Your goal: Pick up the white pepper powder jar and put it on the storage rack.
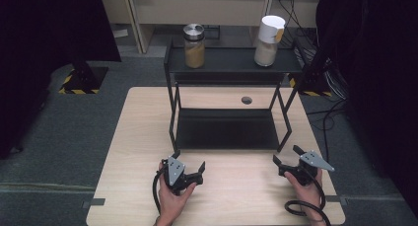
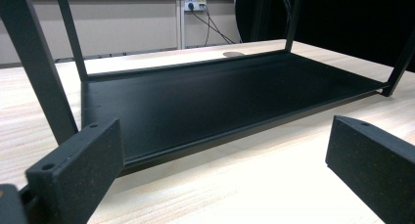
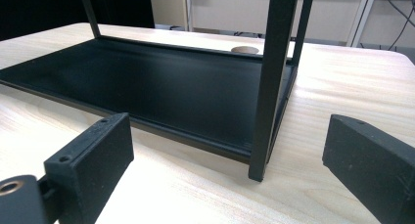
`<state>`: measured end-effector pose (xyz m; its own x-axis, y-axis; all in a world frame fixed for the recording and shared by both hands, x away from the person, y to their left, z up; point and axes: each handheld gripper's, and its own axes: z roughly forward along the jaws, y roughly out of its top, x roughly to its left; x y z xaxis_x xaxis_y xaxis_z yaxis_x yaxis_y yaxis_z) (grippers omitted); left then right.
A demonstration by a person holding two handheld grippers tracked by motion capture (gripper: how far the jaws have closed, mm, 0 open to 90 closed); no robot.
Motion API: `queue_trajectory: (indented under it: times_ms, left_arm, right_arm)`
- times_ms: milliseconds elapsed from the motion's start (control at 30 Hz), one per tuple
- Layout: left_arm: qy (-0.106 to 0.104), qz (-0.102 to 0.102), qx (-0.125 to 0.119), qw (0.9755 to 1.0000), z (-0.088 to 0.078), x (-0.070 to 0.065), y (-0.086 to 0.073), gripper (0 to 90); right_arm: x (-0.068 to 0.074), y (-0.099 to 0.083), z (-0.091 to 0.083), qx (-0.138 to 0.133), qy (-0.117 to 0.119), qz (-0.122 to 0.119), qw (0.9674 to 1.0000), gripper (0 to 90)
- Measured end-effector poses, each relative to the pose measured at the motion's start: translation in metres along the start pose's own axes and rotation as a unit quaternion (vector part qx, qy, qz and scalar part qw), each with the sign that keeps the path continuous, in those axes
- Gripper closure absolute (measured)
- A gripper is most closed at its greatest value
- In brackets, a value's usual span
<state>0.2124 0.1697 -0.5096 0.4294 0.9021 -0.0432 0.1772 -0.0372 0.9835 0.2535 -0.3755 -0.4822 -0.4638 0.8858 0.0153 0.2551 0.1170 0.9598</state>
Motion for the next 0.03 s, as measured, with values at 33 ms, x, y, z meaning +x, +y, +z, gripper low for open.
queue_trajectory:
  times_ms: [33]
  left_arm:
    - [0.000, 0.001, -0.001, 1.0000, 0.0001, -0.0004, -0.0003, 0.1]
  right_arm:
    - [-0.0002, 0.0000, 0.0000, 0.000, 0.000, 0.001, 1.0000, 4.9]
